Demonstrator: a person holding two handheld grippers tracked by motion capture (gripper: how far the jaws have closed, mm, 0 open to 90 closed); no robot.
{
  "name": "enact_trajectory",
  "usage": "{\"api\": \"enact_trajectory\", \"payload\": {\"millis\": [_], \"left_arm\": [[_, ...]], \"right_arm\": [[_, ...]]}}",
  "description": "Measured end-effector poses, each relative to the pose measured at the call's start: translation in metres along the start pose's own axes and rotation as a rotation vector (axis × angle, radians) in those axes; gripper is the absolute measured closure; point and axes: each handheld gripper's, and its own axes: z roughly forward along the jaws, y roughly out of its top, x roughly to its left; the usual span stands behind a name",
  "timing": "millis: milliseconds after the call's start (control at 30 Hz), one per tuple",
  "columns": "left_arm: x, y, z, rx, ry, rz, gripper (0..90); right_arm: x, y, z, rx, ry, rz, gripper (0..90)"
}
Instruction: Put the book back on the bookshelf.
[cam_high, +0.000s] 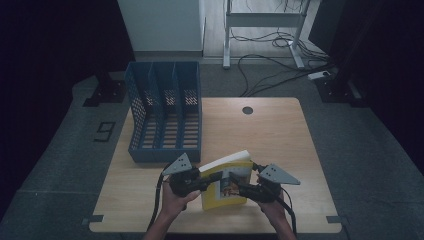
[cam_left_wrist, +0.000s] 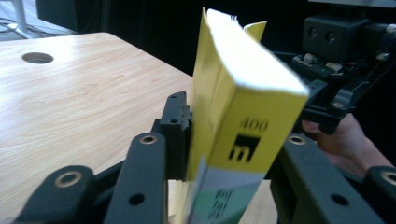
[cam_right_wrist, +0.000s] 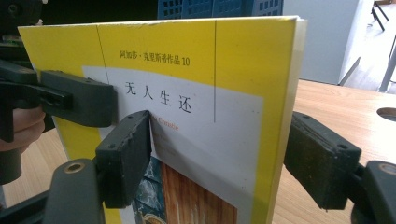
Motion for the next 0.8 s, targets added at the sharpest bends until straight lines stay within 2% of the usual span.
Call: {"api": "enact_trajectory", "payload": {"millis": [133, 167, 333, 467, 500, 533, 600, 800], "left_arm": [[-0.002, 0.002, 0.002, 0.000, 0.006, 0.006, 66.1], [-0.004, 0.001, 0.002, -0.003, 0.025, 0.014, 69.3], [-0.006, -0.001, 0.001, -0.013, 0.051, 0.046, 73.8], [-0.002, -0.004, -0.002, -0.035, 0.078, 0.019, 75.0], [0.001, -0.007, -0.004, -0.055, 0.093, -0.007, 75.2], [0.001, -0.007, -0.004, -0.055, 0.093, -0.007, 75.3], [0.005, -0.009, -0.006, -0.080, 0.101, -0.039, 75.4], [0.007, -0.006, -0.014, -0.114, 0.125, -0.048, 75.3]], "right_arm": [[0.000, 0.000, 0.000, -0.002, 0.004, 0.001, 24.7], [0.001, 0.000, 0.000, -0.003, 0.004, 0.001, 24.6], [0.000, -0.001, 0.001, 0.005, 0.009, -0.001, 25.4], [0.000, -0.003, 0.003, 0.016, 0.018, 0.001, 26.1], [-0.001, -0.004, 0.003, 0.018, 0.018, -0.001, 26.1], [-0.001, -0.004, 0.002, 0.017, 0.014, -0.002, 26.0], [-0.004, -0.004, 0.000, 0.010, 0.008, 0.007, 26.0], [-0.017, -0.005, -0.008, -0.009, -0.014, 0.051, 26.3]]}}
